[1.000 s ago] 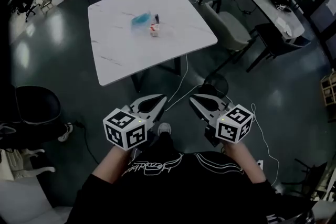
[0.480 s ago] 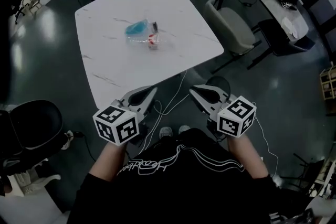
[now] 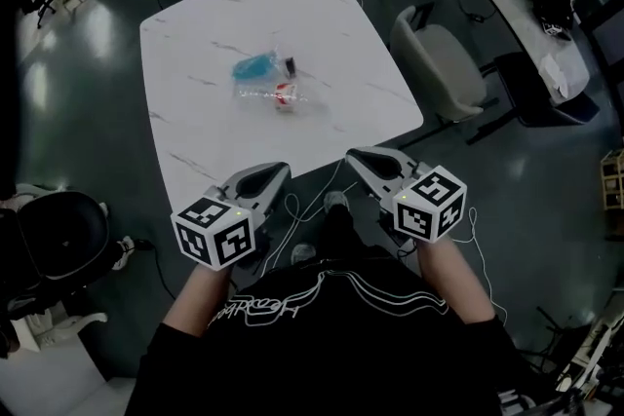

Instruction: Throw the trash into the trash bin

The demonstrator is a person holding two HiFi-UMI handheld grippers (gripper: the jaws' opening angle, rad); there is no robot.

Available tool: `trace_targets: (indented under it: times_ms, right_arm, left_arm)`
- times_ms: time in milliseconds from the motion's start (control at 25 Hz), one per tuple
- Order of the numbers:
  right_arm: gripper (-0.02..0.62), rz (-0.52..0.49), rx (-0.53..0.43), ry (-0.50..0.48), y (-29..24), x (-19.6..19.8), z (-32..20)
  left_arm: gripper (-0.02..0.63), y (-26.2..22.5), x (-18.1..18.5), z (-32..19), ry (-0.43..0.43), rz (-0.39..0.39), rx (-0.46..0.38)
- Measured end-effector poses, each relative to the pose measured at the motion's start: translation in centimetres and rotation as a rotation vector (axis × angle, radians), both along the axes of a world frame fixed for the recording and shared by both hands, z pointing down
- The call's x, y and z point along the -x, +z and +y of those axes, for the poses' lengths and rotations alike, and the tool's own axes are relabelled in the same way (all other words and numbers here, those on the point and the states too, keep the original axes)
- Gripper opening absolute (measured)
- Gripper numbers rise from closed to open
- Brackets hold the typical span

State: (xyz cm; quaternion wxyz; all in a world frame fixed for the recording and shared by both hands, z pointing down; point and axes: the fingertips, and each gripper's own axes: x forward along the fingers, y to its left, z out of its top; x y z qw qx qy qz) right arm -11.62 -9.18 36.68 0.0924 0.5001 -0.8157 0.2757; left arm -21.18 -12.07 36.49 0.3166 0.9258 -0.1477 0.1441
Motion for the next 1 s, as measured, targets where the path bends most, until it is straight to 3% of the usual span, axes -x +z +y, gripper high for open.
trace_targets:
  times_ms: [200,440,600,680,760,1000]
  right_arm:
    - [0.034,-0.038,0.017,-0.079,1.3,-1.7,-4.0]
    - [0.034,0.033,0.052,-0.189,4.3,-3.9,-7.8]
    - [0.042,0.133,0.081,-0.253,7.1,-4.9,-10.0]
    - [0.087,0.150,0.104,-0.304,8.3,-5.0,-10.8]
    - [0.191,0.169,0.126,-0.366,9.5,-4.8,-11.4]
    - [0.252,0.225,0.134,-0.504,12.5,-4.2,-13.2]
  left_arm:
    - [0.005,0.6,-2.2,-3.4,-0.043,0.015,0.008]
    - [0.005,3.3,-5.0,-7.0,-0.113,-0.020,0.073]
    - [0.005,4.2,-7.0,-8.9,-0.133,-0.005,0.112]
    - [0.005,4.2,-7.8,-9.6,-0.139,0.015,0.118]
    - [0.005,4.3,-8.1,-10.5,-0.164,0.026,0.120]
    - [0.005,6.2,-7.5,-12.3,-0.259,0.004,0.157]
